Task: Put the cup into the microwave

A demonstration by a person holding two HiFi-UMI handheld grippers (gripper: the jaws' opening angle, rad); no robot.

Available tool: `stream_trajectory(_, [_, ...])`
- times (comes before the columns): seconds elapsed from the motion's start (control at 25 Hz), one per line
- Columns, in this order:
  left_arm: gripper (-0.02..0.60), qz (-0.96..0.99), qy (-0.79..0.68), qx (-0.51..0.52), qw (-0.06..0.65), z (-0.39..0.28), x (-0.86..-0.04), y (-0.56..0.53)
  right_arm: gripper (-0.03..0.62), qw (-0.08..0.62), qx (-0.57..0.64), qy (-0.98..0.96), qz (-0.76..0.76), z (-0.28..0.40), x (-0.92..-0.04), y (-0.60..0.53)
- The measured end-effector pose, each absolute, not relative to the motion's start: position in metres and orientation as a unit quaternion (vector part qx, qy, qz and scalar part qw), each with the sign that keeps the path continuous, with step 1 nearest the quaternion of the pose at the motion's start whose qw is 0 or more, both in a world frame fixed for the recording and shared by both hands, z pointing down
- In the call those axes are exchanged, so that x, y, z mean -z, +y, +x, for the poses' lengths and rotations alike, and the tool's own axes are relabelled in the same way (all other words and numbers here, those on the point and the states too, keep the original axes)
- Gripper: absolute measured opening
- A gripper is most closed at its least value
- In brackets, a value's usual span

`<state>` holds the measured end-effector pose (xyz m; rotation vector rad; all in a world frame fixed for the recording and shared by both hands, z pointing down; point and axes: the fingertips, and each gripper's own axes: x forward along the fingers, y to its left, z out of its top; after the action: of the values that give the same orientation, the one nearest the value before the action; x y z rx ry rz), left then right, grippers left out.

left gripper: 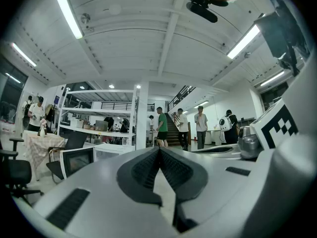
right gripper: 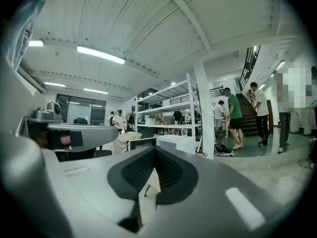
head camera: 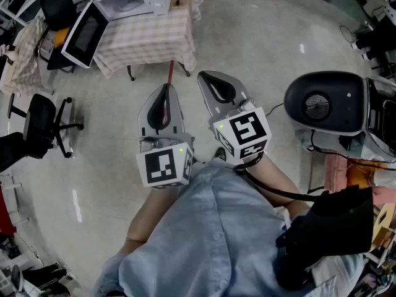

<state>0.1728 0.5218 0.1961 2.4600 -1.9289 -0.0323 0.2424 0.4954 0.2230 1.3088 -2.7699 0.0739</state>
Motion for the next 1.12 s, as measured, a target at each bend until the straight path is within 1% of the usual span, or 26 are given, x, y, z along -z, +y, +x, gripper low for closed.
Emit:
stream_trajectory(0.44, [0.008, 0.789, -0.614, -0.006, 0.010, 0.195, -0.206, 0.514, 0.002, 0.033, -0.036, -0.904, 0.425, 0.261, -0.235, 0.487])
stream_trajectory(0.8, [0.008, 0.786, -0.618, -0.020, 0.016, 0.223, -0.218, 0.510, 0.003, 0.002, -0.061, -0.915, 0.398, 0.282, -0.241, 0.479])
stream_trajectory(1.12, [0.008, 0.772, -0.633, -0.044, 0.034, 0.218, -0.238, 0.504, 0.003, 0.015, -0.086, -0.923, 0.375, 0.273, -0.267, 0.471])
